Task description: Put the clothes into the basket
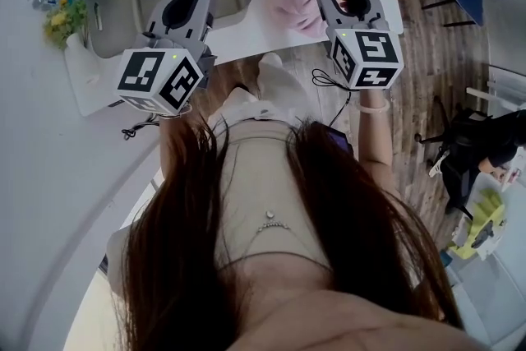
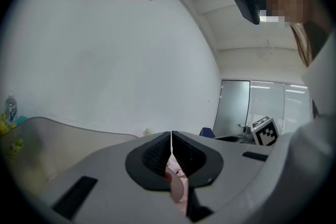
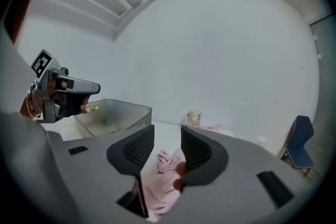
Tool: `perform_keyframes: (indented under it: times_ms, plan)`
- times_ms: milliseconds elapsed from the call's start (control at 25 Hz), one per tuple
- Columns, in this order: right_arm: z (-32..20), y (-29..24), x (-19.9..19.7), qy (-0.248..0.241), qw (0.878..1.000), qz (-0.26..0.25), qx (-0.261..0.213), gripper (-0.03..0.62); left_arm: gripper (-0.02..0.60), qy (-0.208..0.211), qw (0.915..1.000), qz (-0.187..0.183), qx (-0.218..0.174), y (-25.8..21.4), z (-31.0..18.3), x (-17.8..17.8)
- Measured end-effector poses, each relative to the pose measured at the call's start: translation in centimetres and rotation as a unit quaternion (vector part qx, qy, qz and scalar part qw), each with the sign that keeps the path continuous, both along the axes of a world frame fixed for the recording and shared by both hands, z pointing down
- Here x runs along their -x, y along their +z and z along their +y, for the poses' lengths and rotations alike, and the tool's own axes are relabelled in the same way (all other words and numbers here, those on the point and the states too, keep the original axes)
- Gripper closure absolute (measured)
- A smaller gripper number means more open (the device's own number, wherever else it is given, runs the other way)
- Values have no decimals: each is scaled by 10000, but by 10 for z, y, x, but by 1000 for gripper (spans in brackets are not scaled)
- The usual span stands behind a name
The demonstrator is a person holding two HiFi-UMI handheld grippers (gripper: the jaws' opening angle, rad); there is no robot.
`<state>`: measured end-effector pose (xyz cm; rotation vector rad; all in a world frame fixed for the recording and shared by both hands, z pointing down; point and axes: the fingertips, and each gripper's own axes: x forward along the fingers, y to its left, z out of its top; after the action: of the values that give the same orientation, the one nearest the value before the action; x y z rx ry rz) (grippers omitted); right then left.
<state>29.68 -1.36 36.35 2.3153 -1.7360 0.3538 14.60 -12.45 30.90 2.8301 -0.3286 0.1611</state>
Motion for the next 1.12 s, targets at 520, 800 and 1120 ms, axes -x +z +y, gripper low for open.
perform_keyframes:
  times_ms: [520,800,1120]
  plan:
    - [-6,64,-58,-228,9966,-431,665,340,572,-394,9989,-255,43,9,-4,-28]
    - [-14,114,-75,-491,9885,-677,1258,276,572,-724,9966,-377,115,15,-12,-32]
    - [-22,167,-77,-833,9730,-933,1939,226,572,-1093,9922,-561,187,27,-20,-30]
